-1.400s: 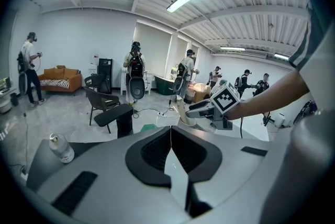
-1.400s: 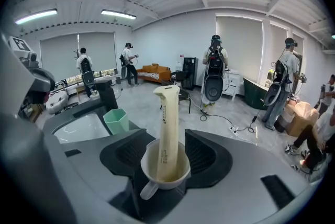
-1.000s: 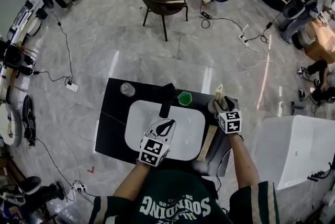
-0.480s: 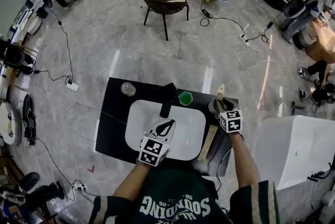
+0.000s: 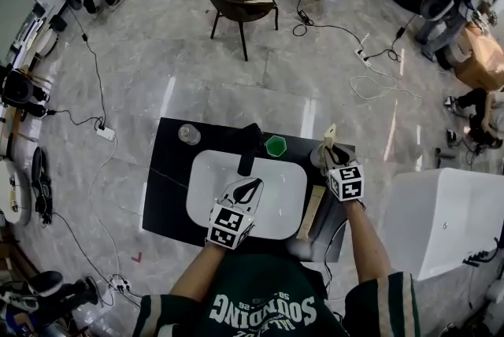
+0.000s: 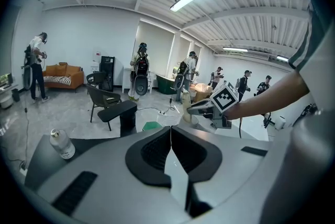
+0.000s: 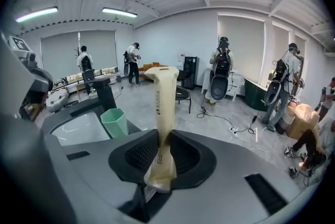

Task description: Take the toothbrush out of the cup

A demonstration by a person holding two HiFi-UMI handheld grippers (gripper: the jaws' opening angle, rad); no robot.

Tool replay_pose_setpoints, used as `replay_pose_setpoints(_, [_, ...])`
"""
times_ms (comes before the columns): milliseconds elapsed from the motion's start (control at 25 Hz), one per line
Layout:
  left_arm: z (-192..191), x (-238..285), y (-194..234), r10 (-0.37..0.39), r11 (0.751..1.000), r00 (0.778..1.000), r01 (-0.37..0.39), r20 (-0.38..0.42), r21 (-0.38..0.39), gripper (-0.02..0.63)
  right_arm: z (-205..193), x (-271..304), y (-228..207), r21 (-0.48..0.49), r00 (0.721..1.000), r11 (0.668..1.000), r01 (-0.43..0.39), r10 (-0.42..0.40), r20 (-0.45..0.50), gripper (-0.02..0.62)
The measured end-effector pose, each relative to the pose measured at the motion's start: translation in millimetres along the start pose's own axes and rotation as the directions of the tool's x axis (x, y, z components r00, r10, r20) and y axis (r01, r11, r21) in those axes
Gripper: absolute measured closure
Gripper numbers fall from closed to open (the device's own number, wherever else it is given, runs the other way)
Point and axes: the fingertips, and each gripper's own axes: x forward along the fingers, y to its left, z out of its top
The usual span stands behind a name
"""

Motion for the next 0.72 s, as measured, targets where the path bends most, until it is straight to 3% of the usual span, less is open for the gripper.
replay_pose_setpoints(720, [4.5, 1.0, -22.9, -0.077, 0.997, 0.997, 0.076, 0.012, 0.025, 0.589, 50.6, -63.8, -3.8, -0.002, 0.985, 0.997, 0.076, -0.074, 0.158, 0.503])
